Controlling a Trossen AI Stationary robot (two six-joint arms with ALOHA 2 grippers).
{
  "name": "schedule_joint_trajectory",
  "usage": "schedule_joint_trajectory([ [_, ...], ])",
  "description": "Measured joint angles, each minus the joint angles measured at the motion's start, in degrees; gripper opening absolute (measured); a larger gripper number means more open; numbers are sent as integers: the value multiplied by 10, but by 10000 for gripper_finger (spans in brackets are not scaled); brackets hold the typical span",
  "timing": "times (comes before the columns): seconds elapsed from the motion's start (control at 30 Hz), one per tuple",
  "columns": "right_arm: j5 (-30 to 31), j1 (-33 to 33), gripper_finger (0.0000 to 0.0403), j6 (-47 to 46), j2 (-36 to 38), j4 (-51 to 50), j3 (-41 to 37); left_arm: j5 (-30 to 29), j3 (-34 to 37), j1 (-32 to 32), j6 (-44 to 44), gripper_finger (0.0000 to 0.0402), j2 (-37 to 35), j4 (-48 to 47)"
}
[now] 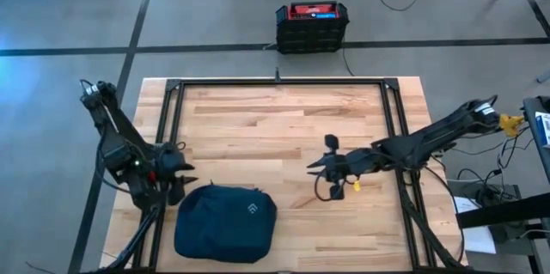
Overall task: Unpack backpack
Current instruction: Return to Home Position
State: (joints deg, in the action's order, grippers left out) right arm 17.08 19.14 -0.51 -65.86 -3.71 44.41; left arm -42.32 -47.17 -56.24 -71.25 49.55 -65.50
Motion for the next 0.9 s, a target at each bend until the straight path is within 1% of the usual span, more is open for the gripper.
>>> schedule_joint_trajectory([
  [0.1,19,0,52,23,36,-8,-9,-96,39,6,117,145,-12,107],
  [0.17,28,-2,45,39,62,-13,-18,-123,71,19,186,134,-28,172],
  [0.27,35,-10,33,46,104,-17,-40,-116,126,60,281,112,-61,276],
  [0.33,40,-16,25,46,137,-17,-61,-89,166,99,351,93,-90,359],
  [0.4,40,-21,17,44,173,-17,-90,-40,206,150,436,73,-115,460],
  [0.43,40,-24,14,39,192,-17,-104,-5,225,180,481,63,-128,506],
  [0.53,40,-31,5,12,254,-15,-154,134,269,280,596,38,-158,624],
  [0.6,40,-31,1,-8,304,-19,-190,211,287,356,638,25,-175,664],
  [0.77,40,-30,2,-61,431,-17,-274,388,305,545,665,8,-209,630],
  [0.83,40,-30,2,-81,480,-7,-305,460,305,603,680,4,-223,611],
  [0.9,40,-30,2,-99,525,14,-336,513,305,640,696,2,-243,597],
])
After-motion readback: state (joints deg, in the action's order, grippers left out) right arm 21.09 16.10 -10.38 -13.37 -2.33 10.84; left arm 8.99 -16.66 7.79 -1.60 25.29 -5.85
